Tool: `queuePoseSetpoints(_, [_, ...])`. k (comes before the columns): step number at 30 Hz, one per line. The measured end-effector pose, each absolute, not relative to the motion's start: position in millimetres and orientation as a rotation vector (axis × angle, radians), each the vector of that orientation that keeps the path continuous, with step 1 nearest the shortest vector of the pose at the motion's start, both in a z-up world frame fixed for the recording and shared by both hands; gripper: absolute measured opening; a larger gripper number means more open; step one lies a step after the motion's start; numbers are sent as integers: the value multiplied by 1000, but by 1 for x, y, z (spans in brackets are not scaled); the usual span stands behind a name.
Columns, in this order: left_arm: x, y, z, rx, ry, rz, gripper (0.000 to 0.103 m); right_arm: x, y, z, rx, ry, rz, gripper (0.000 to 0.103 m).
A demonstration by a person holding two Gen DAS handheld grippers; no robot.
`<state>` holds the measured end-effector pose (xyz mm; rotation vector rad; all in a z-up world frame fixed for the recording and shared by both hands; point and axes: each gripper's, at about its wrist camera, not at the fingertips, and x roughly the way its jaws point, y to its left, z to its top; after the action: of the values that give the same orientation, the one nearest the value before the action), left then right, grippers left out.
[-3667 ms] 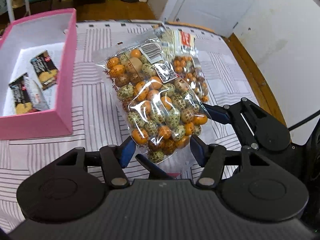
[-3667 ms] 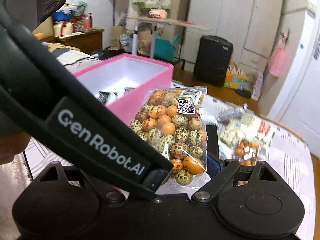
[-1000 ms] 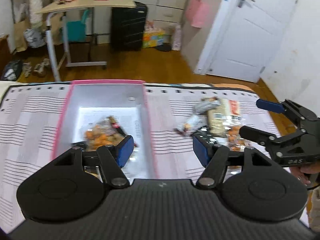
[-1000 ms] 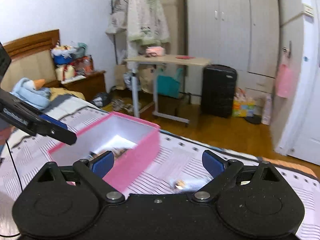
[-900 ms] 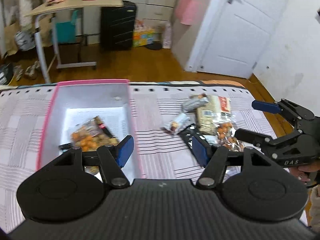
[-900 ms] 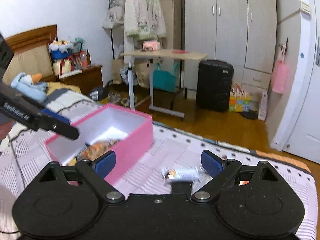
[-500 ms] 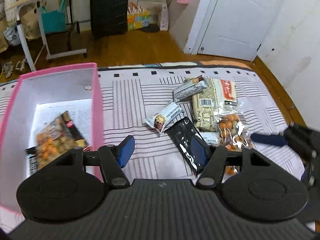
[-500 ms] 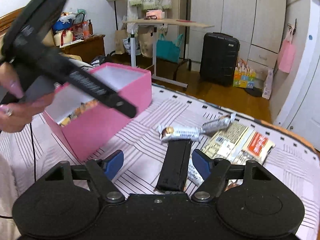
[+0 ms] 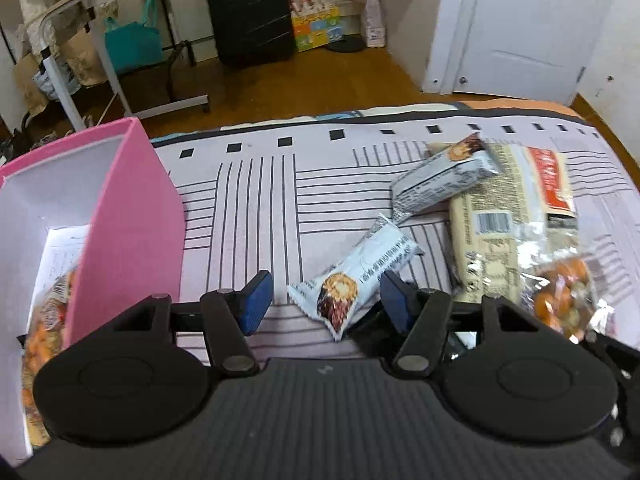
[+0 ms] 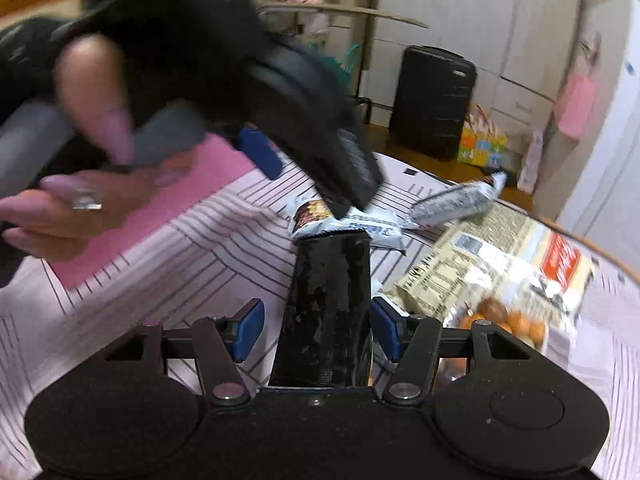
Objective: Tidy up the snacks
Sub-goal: 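Grasp the white chocolate snack bar with the left gripper while the right gripper grasps a black packet, then carry the white bar and black packet over the pink box with both grippers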
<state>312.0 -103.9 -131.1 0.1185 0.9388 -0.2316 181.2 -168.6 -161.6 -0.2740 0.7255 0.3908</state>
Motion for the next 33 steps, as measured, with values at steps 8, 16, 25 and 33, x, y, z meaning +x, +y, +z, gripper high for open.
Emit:
queuePoseSetpoints(8, [319,-108,-152,152,937,-261,57,171,-152,-174,-455,703,391,62])
queuePoseSetpoints(16, [319,-101,-165,123,951,-272,42,157,-155,-163,-381,746,429,56])
queuePoseSetpoints(25, [312,-87,-161,49,979,-278,35,163,-162,-171,-261,807,426,66])
queuePoseSetpoints(33, [306,-75,-158,-24,974,-275,35,165,-145,-173,-268,769,372,54])
